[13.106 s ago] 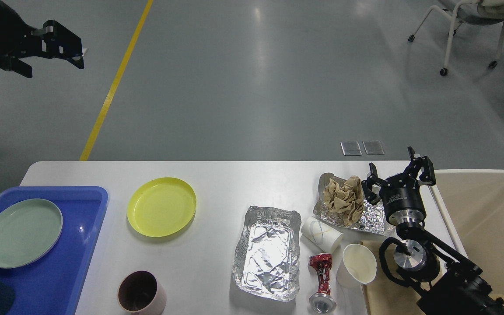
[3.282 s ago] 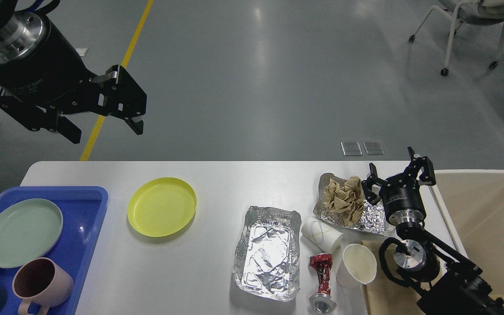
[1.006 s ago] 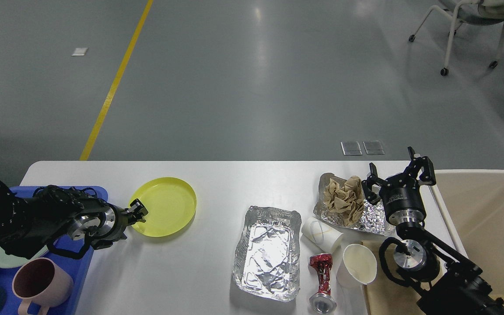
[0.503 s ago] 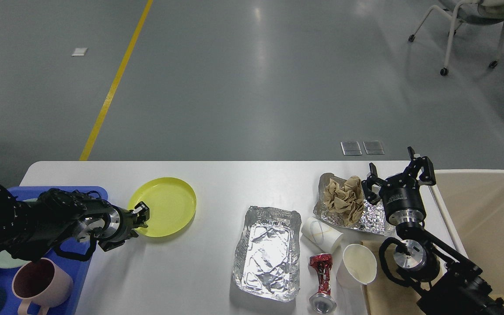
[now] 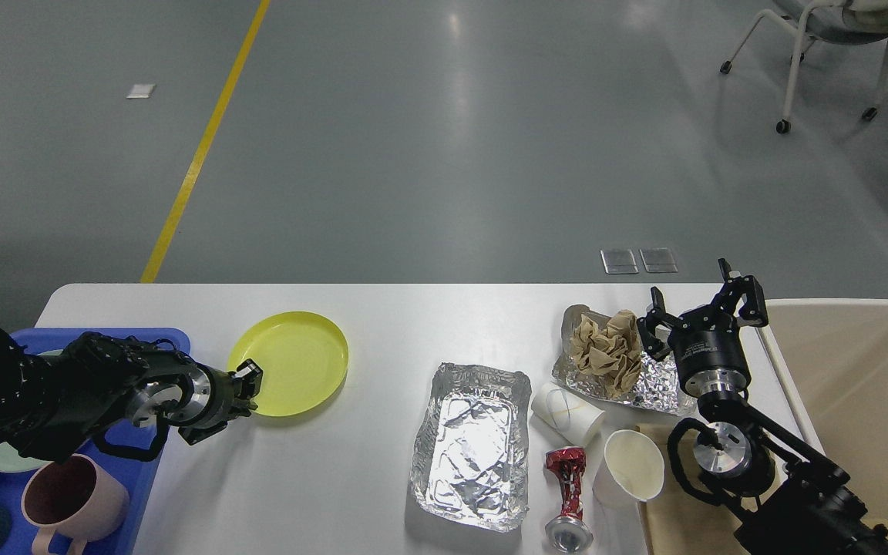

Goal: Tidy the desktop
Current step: 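Grasp the rim of the yellow plate with the left gripper, then lift the yellow plate and set it onto the green plate in the tray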

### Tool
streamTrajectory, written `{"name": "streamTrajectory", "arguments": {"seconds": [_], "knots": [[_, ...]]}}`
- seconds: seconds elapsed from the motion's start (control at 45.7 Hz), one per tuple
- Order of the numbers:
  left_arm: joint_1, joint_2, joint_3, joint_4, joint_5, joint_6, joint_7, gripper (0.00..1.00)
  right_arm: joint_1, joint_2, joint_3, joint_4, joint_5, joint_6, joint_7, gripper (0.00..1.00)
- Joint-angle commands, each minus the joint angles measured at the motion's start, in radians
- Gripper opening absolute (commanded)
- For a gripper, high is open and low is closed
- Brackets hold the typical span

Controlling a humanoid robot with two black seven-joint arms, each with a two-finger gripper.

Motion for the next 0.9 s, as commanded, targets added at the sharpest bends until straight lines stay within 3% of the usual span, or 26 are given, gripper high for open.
{"name": "streamTrajectory", "arguments": {"seconds": [0.0, 0.328, 0.481, 0.613, 0.875], "knots": [[0.0, 0.0, 0.0, -0.003, -0.001, -0.008, 0.0, 0.04, 0.0, 0.0, 0.001, 0.0, 0.0, 0.0, 0.0, 1.0], [-0.006, 0.005, -0.004, -0.006, -0.003, -0.029, 0.009, 0.0, 0.0, 0.0, 0.001, 0.0, 0.0, 0.0, 0.002, 1.0], [-0.056, 0.018, -0.021, -0.02, -0.001, -0.137, 0.024, 0.0, 0.0, 0.0, 0.001, 0.0, 0.0, 0.0, 0.0, 1.0], [-0.167, 0.061, 0.034, -0.141, 0.001, -0.154, 0.051, 0.0, 0.0, 0.0, 0.001, -0.002, 0.0, 0.0, 0.0, 1.0], [-0.553, 0.084, 0.311, -0.439, 0.007, -0.166, 0.046, 0.0, 0.0, 0.0, -0.001, -0.002, 0.0, 0.0, 0.0, 1.0]]}}
